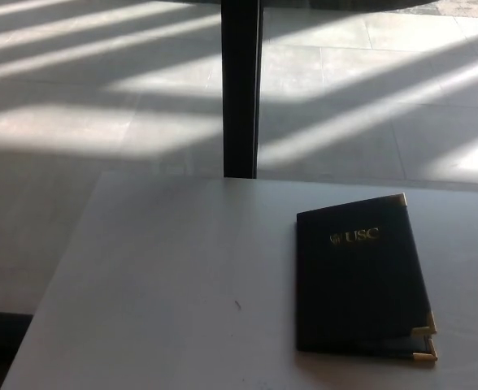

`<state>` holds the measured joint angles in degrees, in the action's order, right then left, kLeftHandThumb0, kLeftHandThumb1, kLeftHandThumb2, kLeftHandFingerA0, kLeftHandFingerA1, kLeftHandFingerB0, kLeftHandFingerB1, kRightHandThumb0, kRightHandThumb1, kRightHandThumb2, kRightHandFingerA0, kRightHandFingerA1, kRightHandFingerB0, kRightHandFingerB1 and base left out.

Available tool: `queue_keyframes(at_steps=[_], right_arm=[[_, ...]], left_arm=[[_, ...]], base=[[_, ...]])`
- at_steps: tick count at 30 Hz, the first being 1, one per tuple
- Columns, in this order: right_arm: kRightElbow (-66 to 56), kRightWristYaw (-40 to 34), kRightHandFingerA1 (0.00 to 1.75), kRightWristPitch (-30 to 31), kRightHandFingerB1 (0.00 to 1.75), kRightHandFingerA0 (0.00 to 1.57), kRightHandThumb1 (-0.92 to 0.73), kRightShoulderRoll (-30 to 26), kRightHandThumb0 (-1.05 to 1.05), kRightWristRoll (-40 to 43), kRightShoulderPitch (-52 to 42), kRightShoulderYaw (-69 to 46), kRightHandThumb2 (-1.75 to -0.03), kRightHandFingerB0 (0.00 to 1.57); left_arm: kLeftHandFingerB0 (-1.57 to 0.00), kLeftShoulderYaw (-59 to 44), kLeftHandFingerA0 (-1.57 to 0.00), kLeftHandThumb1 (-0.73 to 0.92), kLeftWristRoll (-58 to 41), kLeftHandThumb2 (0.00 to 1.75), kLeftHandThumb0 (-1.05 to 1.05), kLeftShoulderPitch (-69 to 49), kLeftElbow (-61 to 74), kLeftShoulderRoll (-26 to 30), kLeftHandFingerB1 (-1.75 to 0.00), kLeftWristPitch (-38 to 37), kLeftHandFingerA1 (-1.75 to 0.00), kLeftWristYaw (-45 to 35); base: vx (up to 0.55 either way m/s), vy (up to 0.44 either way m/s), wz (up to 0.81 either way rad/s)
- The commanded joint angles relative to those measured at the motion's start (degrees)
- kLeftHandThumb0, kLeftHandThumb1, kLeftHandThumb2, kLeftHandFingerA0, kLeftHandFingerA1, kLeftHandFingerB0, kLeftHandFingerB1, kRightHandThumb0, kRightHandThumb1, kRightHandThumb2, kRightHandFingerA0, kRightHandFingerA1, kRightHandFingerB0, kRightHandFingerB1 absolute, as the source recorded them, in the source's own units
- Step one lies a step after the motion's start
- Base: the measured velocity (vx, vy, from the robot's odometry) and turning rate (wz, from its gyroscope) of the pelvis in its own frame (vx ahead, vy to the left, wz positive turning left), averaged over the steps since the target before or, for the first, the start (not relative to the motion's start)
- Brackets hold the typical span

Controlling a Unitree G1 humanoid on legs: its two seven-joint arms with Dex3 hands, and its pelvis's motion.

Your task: There is a diary kept infront of the robot and the robot uses its right hand to grab its cover and puses it to the left to open it.

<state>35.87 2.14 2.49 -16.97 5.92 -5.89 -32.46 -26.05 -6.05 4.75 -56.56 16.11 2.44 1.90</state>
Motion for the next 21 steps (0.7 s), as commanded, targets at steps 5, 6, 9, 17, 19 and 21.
queue_keyframes(at_steps=[5, 6, 9, 17, 19, 21], right_arm=[[-4.4, -3.5, 0.49, 5.5, 0.44, 0.58, -0.77, -6.0, -0.69, 21.9, 6.5, -23.4, -0.63, 0.44], [-4.9, -4.8, 0.49, 6.5, 0.44, 0.59, -0.78, -6.2, -0.69, 22.3, 7.2, -24.5, -0.63, 0.45], [-5.9, -9.8, 0.5, 8.8, 0.44, 0.63, -0.77, -7.8, -0.7, 23.2, 10.2, -28.5, -0.64, 0.46], [-3.1, -11.3, 0.53, 12.5, 0.47, 0.61, -0.77, -9.8, -0.69, 20.8, 13.0, -31.2, -0.64, 0.47], [-2.1, -10.4, 0.53, 13.8, 0.48, 0.56, -0.79, -9.5, -0.65, 21.7, 12.6, -32.2, -0.63, 0.44], [-2.6, -11.0, 0.56, 14.6, 0.49, 0.55, -0.79, -9.3, -0.65, 22.1, 12.5, -32.6, -0.64, 0.44]], left_arm=[[-0.39, -13.6, -0.43, 0.92, -11.2, 0.95, -0.86, 5.4, -4.2, 3.7, -0.92, 0.1, -1.12, 5.2], [-0.4, -13.7, -0.44, 0.92, -10.9, 0.95, -0.85, 5.4, -4.2, 3.8, -0.92, 0.1, -1.12, 5.2], [-0.41, -14.1, -0.48, 0.92, -10.1, 0.95, -0.85, 5.4, -4.4, 3.7, -0.91, -0.1, -1.11, 6.0], [-0.4, -15.1, -0.45, 0.92, -9.7, 0.96, -0.86, 5.7, -5.2, 3.8, -0.9, -0.1, -1.09, 5.4], [-0.42, -14.9, -0.45, 0.92, -9.4, 0.97, -0.86, 5.2, -5.2, 3.9, -0.91, -0.5, -1.08, 5.5], [-0.43, -15.1, -0.45, 0.92, -9.8, 0.96, -0.86, 5.3, -5.5, 4.0, -0.92, -0.3, -1.1, 5.4]], base=[[0.0, 0.0, 0.0], [0.0, 0.0, 0.0], [0.0, 0.0, 0.0], [0.0, 0.0, 0.0], [0.0, 0.0, 0.0], [0.0, 0.0, 0.0]])
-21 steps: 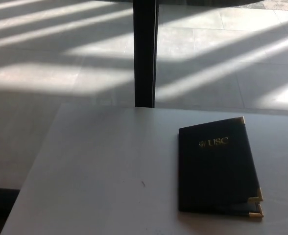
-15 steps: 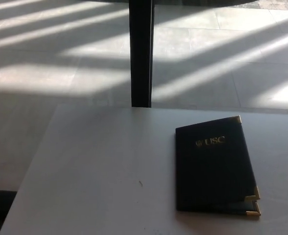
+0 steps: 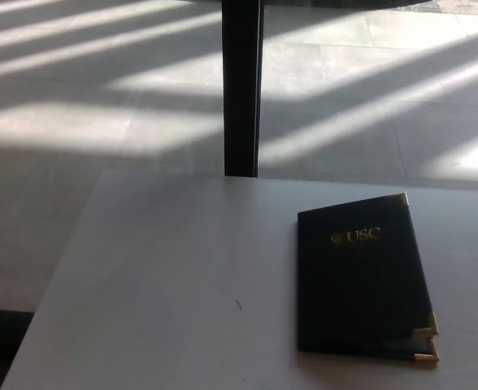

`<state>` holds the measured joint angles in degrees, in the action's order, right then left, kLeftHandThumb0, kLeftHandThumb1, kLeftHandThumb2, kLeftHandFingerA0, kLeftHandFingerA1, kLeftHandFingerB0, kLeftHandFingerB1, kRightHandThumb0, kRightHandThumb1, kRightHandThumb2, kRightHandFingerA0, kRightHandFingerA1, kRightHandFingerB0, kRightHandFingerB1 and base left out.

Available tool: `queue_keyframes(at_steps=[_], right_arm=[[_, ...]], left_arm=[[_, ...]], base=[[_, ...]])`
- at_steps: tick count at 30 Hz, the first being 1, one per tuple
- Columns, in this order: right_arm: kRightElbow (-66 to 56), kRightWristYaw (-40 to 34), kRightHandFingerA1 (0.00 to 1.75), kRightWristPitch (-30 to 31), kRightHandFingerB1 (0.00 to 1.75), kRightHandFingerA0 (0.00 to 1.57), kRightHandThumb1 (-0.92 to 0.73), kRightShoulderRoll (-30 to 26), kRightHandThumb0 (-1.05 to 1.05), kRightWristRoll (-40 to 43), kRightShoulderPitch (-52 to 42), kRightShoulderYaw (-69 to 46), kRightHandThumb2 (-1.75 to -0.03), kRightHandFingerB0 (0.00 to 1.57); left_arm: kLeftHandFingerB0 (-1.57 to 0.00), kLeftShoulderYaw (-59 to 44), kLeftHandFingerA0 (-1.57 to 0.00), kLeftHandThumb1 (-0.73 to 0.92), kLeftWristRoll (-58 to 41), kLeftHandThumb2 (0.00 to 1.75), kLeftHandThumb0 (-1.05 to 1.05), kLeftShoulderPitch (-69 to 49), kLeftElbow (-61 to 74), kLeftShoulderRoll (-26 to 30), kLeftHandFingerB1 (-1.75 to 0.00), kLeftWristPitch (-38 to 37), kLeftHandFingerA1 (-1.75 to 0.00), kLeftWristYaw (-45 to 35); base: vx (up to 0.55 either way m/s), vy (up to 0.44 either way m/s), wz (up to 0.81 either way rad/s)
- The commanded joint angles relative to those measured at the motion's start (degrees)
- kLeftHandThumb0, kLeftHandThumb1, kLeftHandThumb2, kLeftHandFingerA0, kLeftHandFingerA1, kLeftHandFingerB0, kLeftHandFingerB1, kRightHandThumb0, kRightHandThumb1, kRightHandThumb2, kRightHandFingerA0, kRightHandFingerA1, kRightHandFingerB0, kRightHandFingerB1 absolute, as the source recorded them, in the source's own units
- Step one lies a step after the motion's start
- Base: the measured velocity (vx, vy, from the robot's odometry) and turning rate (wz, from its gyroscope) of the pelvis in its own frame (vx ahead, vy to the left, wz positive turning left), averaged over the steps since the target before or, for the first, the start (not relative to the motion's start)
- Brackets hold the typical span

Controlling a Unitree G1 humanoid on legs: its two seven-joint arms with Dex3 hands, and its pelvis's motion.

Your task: There is a diary kept infront of the robot and the robot uses its right hand to grab its cover and puses it to the left to open it.

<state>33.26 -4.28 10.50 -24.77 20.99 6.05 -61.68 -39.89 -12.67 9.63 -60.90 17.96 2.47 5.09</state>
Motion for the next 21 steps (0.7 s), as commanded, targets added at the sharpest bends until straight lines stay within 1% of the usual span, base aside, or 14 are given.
queue_keyframes(at_steps=[1, 2, 3, 4, 10, 11, 13, 14, 15, 16, 17, 18, 19, 21], right_arm=[[-0.8, -3.8, 0.57, 7.4, 0.5, 0.51, -0.81, -1.7, -0.65, 8.3, 0.3, -4.2, -0.64, 0.4], [-0.7, -4.5, 0.64, 7.7, 0.59, 0.48, -0.62, -2.5, -0.67, 8.4, 0.8, -4.5, -0.98, 0.38], [-0.7, -4.9, 0.64, 7.9, 0.59, 0.48, -0.62, -2.8, -0.67, 8.4, 1.0, -4.6, -0.98, 0.38], [-1.4, -5.4, 0.56, 8.4, 0.49, 0.53, -0.79, -2.8, -0.67, 8.8, 1.2, -4.8, -0.63, 0.42], [-1.8, -9.7, 0.56, 10.3, 0.48, 0.55, -0.78, -6.2, -0.66, 10.0, 4.4, -5.7, -0.63, 0.42], [-1.7, -9.1, 0.67, 9.4, 0.53, 0.48, -0.6, -7.7, -0.59, 10.3, 6.1, -5.4, -1.05, 0.21], [-0.4, -8.7, 0.66, 8.7, 0.52, 0.48, -0.6, -9.1, -0.59, 10.3, 7.1, -4.8, -1.06, 0.2], [-0.4, -9.3, 0.53, 8.5, 0.47, 0.53, -0.79, -9.7, -0.67, 10.1, 8.4, -4.3, -0.64, 0.4], [-2.4, -10.6, 0.61, 8.2, 0.49, 0.56, -0.79, -9.7, -0.69, 9.5, 10.2, -3.1, -0.63, 0.44], [-3.0, -11.1, 0.58, 8.1, 0.48, 0.56, -0.78, -9.9, -0.7, 9.5, 11.2, -2.5, -0.63, 0.43], [-2.9, -11.1, 0.65, 8.3, 0.57, 0.55, -0.6, -10.5, -0.7, 9.7, 12.3, -2.1, -0.97, 0.4], [-3.0, -11.4, 0.65, 8.6, 0.57, 0.55, -0.6, -10.7, -0.7, 9.6, 12.8, -1.6, -0.97, 0.4], [-3.2, -11.9, 0.59, 9.0, 0.47, 0.65, -0.76, -11.2, -0.7, 9.4, 14.0, -0.8, -0.63, 0.46], [-3.5, -13.5, 0.63, 9.3, 0.5, 0.78, -0.74, -11.8, -0.72, 8.5, 15.9, 0.8, -0.63, 0.54]], left_arm=[[-0.41, -1.2, -0.45, 0.92, -3.2, 0.97, -0.86, 0.5, -1.0, 2.1, -0.94, -0.1, -1.14, 2.5], [-0.39, -1.5, -0.44, 0.92, -3.7, 0.96, -0.86, 0.4, -1.0, 2.1, -0.91, -0.3, -1.12, 2.3], [-0.39, -1.6, -0.44, 0.92, -3.9, 0.96, -0.86, 0.4, -1.0, 2.1, -0.91, -0.5, -1.12, 2.2], [-0.39, -1.5, -0.44, 0.92, -4.0, 0.97, -0.86, 0.4, -1.1, 2.1, -0.92, -0.5, -1.14, 2.1], [-0.4, -2.8, -0.45, 0.92, -6.1, 0.99, -0.89, 0.5, -1.1, 2.0, -0.84, -0.2, -0.99, 2.7], [-0.39, -3.5, -0.43, 0.92, -7.0, 0.97, -0.89, 0.6, -1.4, 2.1, -0.85, -0.2, -1.0, 2.7], [-0.38, -2.9, -0.45, 0.92, -6.7, 0.97, -0.85, 0.4, -1.4, 2.2, -0.83, -0.4, -1.0, 2.6], [-0.33, -2.8, -0.4, 0.92, -6.6, 0.96, -0.86, 0.1, -1.8, 2.4, -0.84, -0.4, -1.07, 2.3], [-0.43, -3.0, -0.5, 0.85, -6.9, 1.15, -0.88, 0.2, -1.6, 2.3, -0.83, 0.0, -0.98, 3.1], [-0.39, -2.9, -0.47, 0.92, -7.0, 0.96, -0.85, 0.3, -1.5, 2.3, -0.83, 0.2, -1.02, 3.4], [-0.34, -2.7, -0.39, 0.92, -7.1, 0.97, -0.85, 0.2, -1.6, 2.4, -0.87, 0.1, -1.12, 3.0], [-0.34, -2.5, -0.39, 0.92, -7.2, 0.97, -0.85, 0.1, -1.7, 2.5, -0.87, -0.1, -1.12, 2.8], [-0.38, -2.6, -0.45, 0.92, -7.5, 0.97, -0.86, 0.2, -1.8, 2.5, -0.82, -0.1, -0.99, 2.8], [-0.36, -2.1, -0.41, 0.92, -7.4, 0.96, -0.87, 0.0, -1.9, 2.6, -0.89, -0.3, -1.1, 2.5]], base=[[0.0, 0.0, 0.0], [0.0, 0.0, 0.0], [0.0, 0.0, 0.0], [0.0, 0.0, 0.0], [0.0, 0.0, 0.0], [0.0, 0.0, 0.0], [0.0, 0.0, 0.0], [0.0, 0.0, 0.0], [0.0, 0.0, 0.0], [0.0, 0.0, 0.0], [0.0, 0.0, 0.0], [0.0, 0.0, 0.0], [0.0, 0.0, 0.0], [0.0, 0.0, 0.0]])
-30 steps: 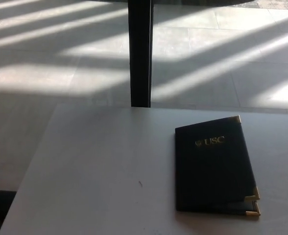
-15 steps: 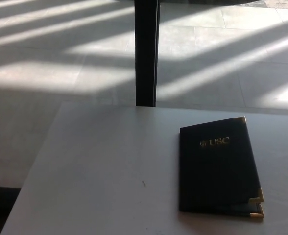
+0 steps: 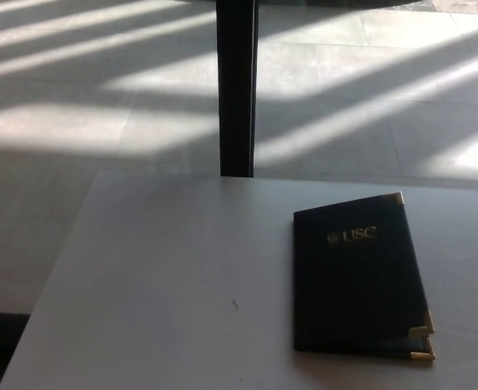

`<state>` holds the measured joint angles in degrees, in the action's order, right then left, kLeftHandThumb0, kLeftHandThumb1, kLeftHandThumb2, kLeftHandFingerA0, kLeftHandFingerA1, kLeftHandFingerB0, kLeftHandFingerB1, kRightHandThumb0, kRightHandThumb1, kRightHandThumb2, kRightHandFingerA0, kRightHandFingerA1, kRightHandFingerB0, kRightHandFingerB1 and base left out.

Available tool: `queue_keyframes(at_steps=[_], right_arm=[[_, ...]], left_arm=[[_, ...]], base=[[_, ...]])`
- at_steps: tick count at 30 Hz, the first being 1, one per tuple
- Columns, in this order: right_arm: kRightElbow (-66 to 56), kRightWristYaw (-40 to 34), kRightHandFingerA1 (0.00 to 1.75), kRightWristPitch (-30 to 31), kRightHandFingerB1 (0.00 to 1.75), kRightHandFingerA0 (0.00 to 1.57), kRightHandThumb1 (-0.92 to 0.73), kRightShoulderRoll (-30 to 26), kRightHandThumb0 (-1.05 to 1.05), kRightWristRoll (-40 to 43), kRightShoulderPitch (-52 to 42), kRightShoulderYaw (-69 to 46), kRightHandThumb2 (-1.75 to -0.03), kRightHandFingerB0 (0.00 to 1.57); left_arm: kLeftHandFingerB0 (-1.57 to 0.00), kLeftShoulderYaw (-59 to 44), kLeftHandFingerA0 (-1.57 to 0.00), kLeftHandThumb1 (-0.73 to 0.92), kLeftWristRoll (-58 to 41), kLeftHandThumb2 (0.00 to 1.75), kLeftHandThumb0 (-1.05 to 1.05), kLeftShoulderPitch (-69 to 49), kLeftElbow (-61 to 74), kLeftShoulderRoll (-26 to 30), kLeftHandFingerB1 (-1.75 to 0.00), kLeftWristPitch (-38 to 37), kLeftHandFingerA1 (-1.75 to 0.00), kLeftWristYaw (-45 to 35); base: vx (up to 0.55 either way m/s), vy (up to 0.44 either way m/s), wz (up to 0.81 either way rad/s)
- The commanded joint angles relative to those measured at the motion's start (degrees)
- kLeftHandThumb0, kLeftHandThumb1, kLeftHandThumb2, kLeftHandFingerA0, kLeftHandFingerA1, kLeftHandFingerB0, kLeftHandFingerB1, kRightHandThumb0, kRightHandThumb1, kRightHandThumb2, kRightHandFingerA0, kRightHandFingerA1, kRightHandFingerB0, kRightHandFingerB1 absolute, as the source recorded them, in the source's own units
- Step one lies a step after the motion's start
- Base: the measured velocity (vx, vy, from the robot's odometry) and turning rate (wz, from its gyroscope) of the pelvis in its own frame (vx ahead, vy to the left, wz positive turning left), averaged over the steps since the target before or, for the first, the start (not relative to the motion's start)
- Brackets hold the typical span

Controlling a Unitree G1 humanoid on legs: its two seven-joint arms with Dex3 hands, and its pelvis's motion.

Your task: There is a diary kept infront of the robot and the robot uses its right hand to grab its cover and puses it to the left to open it.

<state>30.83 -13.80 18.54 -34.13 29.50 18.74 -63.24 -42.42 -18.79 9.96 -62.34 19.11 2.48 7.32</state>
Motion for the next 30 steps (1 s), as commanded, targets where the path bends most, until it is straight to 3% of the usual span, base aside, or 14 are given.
queue_keyframes(at_steps=[1, 4, 7, 8, 9, 10, 11, 12, 13, 16, 22, 23, 25, 30], right_arm=[[-2.0, -3.8, 0.66, 1.7, 0.53, 0.81, -0.75, -2.6, -0.71, -0.3, 4.0, 3.7, -0.62, 0.57], [-7.2, -2.3, 0.74, 2.3, 0.62, 0.85, -0.76, -0.9, -0.7, 0.4, 5.7, 7.5, -0.63, 0.59], [-14.1, -0.9, 0.77, 3.9, 0.68, 0.82, -0.75, 1.6, -0.71, 2.1, 5.4, 10.6, -0.63, 0.65], [-17.2, -1.6, 0.79, 5.2, 0.75, 0.83, -0.58, 3.0, -0.7, 3.3, 5.7, 11.3, -1.03, 0.69], [-18.4, -2.1, 0.79, 5.6, 0.75, 0.83, -0.58, 3.7, -0.7, 3.5, 6.0, 11.8, -1.03, 0.69], [-19.6, -1.6, 0.76, 6.2, 0.68, 0.78, -0.7, 4.6, -0.74, 4.8, 6.1, 11.8, -0.61, 0.65], [-22.7, -0.6, 0.74, 6.9, 0.66, 0.67, -0.71, 5.9, -0.73, 5.4, 5.3, 13.4, -0.61, 0.57], [-24.6, -0.3, 0.69, 7.6, 0.62, 0.59, -0.76, 6.6, -0.7, 5.3, 4.8, 14.8, -0.63, 0.51], [-27.0, -0.2, 0.59, 8.5, 0.53, 0.41, -0.81, 7.8, -0.66, 5.6, 4.5, 16.3, -0.63, 0.35], [-33.5, -1.1, 0.52, 11.1, 0.43, 0.37, -0.86, 11.4, -0.59, 5.9, 3.7, 21.2, -0.65, 0.27], [-37.0, -3.4, 0.53, 12.2, 0.42, 0.36, -0.91, 17.8, -0.52, 4.3, 3.5, 27.3, -0.67, 0.26], [-35.5, -2.8, 0.51, 11.1, 0.42, 0.35, -0.91, 19.1, -0.52, 3.4, 3.5, 28.9, -0.67, 0.27], [-35.0, -2.8, 0.53, 10.5, 0.43, 0.39, -0.91, 20.4, -0.53, 2.3, 3.0, 30.7, -0.66, 0.29], [-31.8, -2.0, 0.54, 9.4, 0.43, 0.43, -0.89, 22.7, -0.55, 1.2, 3.2, 33.6, -0.65, 0.3]], left_arm=[[-0.4, 0.5, -0.43, 0.92, -1.4, 1.0, -0.9, -0.4, -0.4, 1.5, -0.85, -0.4, -0.99, 0.3], [-0.46, 1.1, -0.5, 0.85, -1.2, 1.14, -0.9, -0.3, -0.1, 1.5, -0.85, -0.2, -0.98, 1.5], [-0.39, 1.6, -0.45, 0.92, -1.4, 0.99, -0.86, -0.5, 0.3, 1.6, -0.82, -0.1, -0.99, 1.5], [-0.4, 1.4, -0.47, 0.92, -1.8, 0.97, -0.86, -0.5, -0.1, 1.6, -0.83, -0.5, -1.02, 0.9], [-0.4, 1.5, -0.47, 0.92, -1.7, 0.97, -0.86, -0.6, -0.2, 1.6, -0.83, -0.6, -1.02, 0.8], [-0.35, 1.6, -0.41, 0.92, -1.8, 0.98, -0.87, -0.7, 0.0, 1.5, -0.89, -0.5, -1.13, 0.7], [-0.42, 1.4, -0.47, 0.85, -2.1, 1.15, -0.91, -0.8, 0.1, 1.4, -0.82, -0.6, -0.95, 0.4], [-0.39, 1.3, -0.44, 0.92, -2.2, 1.0, -0.91, -0.7, 0.1, 1.4, -0.83, -0.6, -1.0, 0.6], [-0.45, 1.4, -0.49, 0.84, -2.1, 1.13, -0.9, -0.7, 0.2, 1.4, -0.84, -0.6, -0.96, 0.8], [-0.38, 1.3, -0.45, 0.92, -2.2, 0.95, -0.85, -0.3, -0.7, 1.6, -0.92, -0.5, -1.14, 1.2], [-0.44, 1.7, -0.48, 0.85, -2.1, 1.14, -0.9, -0.6, -0.3, 1.5, -0.84, -0.9, -0.96, 0.7], [-0.37, 1.4, -0.43, 0.92, -2.5, 0.95, -0.87, -0.5, -0.2, 1.3, -0.91, -0.9, -1.13, 1.3], [-0.45, 2.0, -0.5, 0.84, -1.8, 1.15, -0.9, -1.0, 0.2, 1.5, -0.85, -0.6, -0.97, 1.5], [-0.39, 1.8, -0.46, 0.92, -2.8, 0.95, -0.86, -0.4, -0.4, 2.0, -0.84, -0.2, -1.0, 1.2]], base=[[0.0, 0.0, 0.0], [0.0, 0.0, 0.0], [0.0, 0.0, 0.0], [0.0, 0.0, 0.0], [0.0, 0.0, 0.0], [0.0, 0.0, 0.0], [0.0, 0.0, 0.0], [0.0, 0.0, 0.0], [0.0, 0.0, 0.0], [0.0, 0.0, 0.0], [0.0, 0.0, 0.0], [0.0, 0.0, 0.0], [0.0, 0.0, 0.0], [0.0, 0.0, 0.0]])
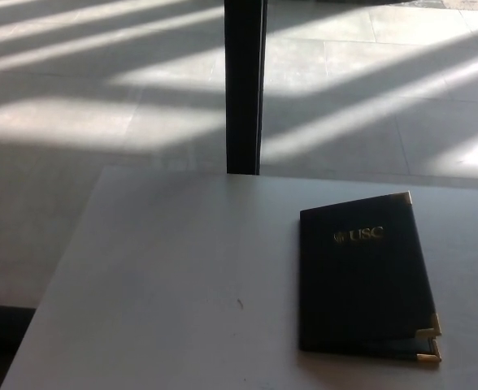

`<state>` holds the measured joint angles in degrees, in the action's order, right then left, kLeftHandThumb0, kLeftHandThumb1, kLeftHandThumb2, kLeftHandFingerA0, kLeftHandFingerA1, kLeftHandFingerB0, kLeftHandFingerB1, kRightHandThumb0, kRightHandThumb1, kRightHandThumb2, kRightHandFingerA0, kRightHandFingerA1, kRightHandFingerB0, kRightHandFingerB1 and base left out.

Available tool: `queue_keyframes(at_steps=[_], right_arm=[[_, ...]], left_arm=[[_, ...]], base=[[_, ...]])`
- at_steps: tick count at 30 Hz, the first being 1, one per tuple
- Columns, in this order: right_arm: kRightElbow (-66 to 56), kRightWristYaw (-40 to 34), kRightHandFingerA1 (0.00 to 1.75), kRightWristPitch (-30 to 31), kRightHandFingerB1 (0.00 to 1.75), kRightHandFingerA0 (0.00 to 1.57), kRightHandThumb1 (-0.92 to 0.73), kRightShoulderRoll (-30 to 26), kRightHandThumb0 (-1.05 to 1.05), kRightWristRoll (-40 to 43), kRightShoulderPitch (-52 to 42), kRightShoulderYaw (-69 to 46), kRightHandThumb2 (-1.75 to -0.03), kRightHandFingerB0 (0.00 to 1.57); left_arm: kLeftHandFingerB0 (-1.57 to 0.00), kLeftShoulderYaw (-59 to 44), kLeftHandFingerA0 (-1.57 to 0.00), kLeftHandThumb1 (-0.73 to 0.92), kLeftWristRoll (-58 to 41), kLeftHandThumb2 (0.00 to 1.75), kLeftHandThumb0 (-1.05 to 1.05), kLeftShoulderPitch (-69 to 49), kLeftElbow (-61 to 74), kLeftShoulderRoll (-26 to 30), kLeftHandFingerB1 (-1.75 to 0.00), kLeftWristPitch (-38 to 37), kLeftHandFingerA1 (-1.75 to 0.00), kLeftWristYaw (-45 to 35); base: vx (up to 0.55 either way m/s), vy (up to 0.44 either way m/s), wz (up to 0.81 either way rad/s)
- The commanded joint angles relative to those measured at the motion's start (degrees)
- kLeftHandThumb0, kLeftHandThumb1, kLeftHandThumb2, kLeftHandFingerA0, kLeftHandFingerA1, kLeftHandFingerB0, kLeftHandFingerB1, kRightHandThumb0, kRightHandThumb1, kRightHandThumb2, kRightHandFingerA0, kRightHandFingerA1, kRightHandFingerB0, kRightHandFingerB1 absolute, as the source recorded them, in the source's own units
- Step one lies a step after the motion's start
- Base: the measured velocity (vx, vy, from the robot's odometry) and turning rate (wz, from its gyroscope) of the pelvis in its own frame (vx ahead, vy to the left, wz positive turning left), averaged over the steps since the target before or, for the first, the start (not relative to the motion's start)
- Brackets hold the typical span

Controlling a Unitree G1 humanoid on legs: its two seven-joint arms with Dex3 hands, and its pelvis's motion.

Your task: There is a diary kept infront of the robot and the robot uses its right hand to grab its cover and puses it to the left to open it.

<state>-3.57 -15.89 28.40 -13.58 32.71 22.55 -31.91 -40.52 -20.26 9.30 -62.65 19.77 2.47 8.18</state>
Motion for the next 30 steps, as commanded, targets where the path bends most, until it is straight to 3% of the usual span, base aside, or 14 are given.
queue_keyframes(at_steps=[1, 2, 3, 4, 9, 11, 12, 22, 23, 25, 26, 27, 28, 30], right_arm=[[3.2, 0.5, 0.54, -0.7, 0.44, 0.44, -0.9, 2.4, -0.55, -2.6, -0.8, 3.2, -0.65, 0.3], [3.7, 1.0, 0.54, -1.1, 0.44, 0.43, -0.9, 2.7, -0.55, -2.9, -1.0, 3.9, -0.65, 0.3], [3.8, 1.1, 0.67, -1.3, 0.56, 0.48, -0.64, 2.8, -0.48, -2.9, -1.1, 4.0, -1.02, 0.28], [3.9, 0.9, 0.56, -1.2, 0.44, 0.45, -0.87, 3.6, -0.57, -2.9, -1.2, 4.5, -0.65, 0.32], [4.7, 1.7, 0.57, -1.7, 0.45, 0.44, -0.88, 6.3, -0.57, -4.0, -1.9, 7.5, -0.66, 0.3], [4.8, 1.8, 0.57, -1.7, 0.45, 0.44, -0.88, 7.2, -0.58, -4.0, -2.1, 8.1, -0.65, 0.3], [4.9, 1.5, 0.57, -1.6, 0.45, 0.44, -0.87, 7.9, -0.6, -4.1, -2.0, 8.4, -0.65, 0.31], [7.8, 0.1, 0.57, -3.4, 0.46, 0.5, -0.83, 13.3, -0.62, -7.3, -4.7, 11.5, -0.67, 0.33], [8.1, 0.0, 0.69, -3.6, 0.53, 0.5, -0.64, 13.5, -0.51, -7.5, -4.8, 11.5, -1.08, 0.22], [8.8, 0.0, 0.69, -4.2, 0.53, 0.51, -0.65, 14.3, -0.52, -7.8, -5.0, 11.4, -1.08, 0.22], [9.7, 0.0, 0.61, -4.8, 0.47, 0.53, -0.86, 14.9, -0.61, -7.9, -5.1, 11.2, -0.65, 0.36], [10.1, -0.3, 0.67, -5.0, 0.57, 0.5, -0.67, 15.2, -0.63, -8.1, -5.1, 11.2, -1.0, 0.33], [10.1, -0.1, 0.61, -5.2, 0.46, 0.51, -0.86, 15.4, -0.6, -8.3, -5.2, 11.3, -0.65, 0.36], [10.1, 0.3, 0.61, -5.5, 0.46, 0.51, -0.86, 15.7, -0.6, -8.6, -5.4, 11.5, -0.65, 0.36]], left_arm=[[-0.4, 0.5, -0.48, 0.92, -0.8, 0.96, -0.84, 0.0, 0.1, 1.2, -0.84, -0.9, -1.02, 0.5], [-0.38, 0.5, -0.44, 0.92, -0.9, 0.96, -0.85, 0.1, -0.1, 1.2, -0.9, -0.9, -1.13, 0.7], [-0.38, 0.5, -0.42, 0.92, -1.0, 0.96, -0.83, 0.1, -0.1, 1.3, -0.87, -1.0, -1.07, 0.7], [-0.41, 0.6, -0.47, 0.92, -1.0, 0.97, -0.85, 0.1, -0.3, 1.3, -0.84, -0.9, -0.99, 0.7], [-0.38, 1.0, -0.41, 0.92, -1.1, 0.97, -0.85, 0.1, -0.7, 1.6, -0.92, -0.7, -1.1, 0.4], [-0.45, 1.5, -0.49, 0.85, -0.9, 1.14, -0.9, 0.0, -0.4, 1.6, -0.85, -0.6, -0.96, 0.6], [-0.37, 1.4, -0.4, 0.92, -1.2, 0.98, -0.85, -0.1, -0.2, 1.6, -0.9, -0.7, -1.09, 0.4], [-0.4, 0.9, -0.45, 0.92, -2.3, 0.96, -0.9, 0.0, -0.2, 1.6, -0.84, -0.5, -1.0, 0.7], [-0.38, 0.9, -0.45, 0.92, -2.3, 0.96, -0.86, -0.1, -0.1, 1.6, -0.83, -0.6, -0.99, 0.5], [-0.33, 1.0, -0.39, 0.92, -2.3, 0.96, -0.86, -0.2, -0.1, 1.5, -0.87, -0.8, -1.09, 0.0], [-0.35, 0.9, -0.4, 0.92, -2.5, 0.95, -0.86, -0.3, -0.1, 1.5, -0.91, -0.8, -1.1, 0.0], [-0.43, 0.7, -0.49, 0.84, -2.6, 1.15, -0.88, -0.1, -0.3, 1.6, -0.83, -0.6, -0.94, 0.2], [-0.36, 0.7, -0.41, 0.92, -2.6, 0.95, -0.85, -0.1, -0.3, 1.6, -0.91, -0.7, -1.1, 0.4], [-0.36, 0.7, -0.41, 0.92, -2.5, 0.95, -0.85, -0.1, -0.1, 1.5, -0.91, -0.7, -1.1, 0.7]], base=[[0.0, 0.0, 0.0], [0.0, 0.0, 0.0], [0.0, 0.0, 0.0], [0.0, 0.0, 0.0], [0.0, 0.0, 0.0], [0.0, 0.0, 0.0], [0.0, 0.0, 0.0], [0.0, 0.0, 0.0], [0.0, 0.0, 0.0], [0.0, 0.0, 0.0], [0.0, 0.0, 0.0], [0.0, 0.0, 0.0], [0.0, 0.0, 0.0], [0.0, 0.0, 0.0]])
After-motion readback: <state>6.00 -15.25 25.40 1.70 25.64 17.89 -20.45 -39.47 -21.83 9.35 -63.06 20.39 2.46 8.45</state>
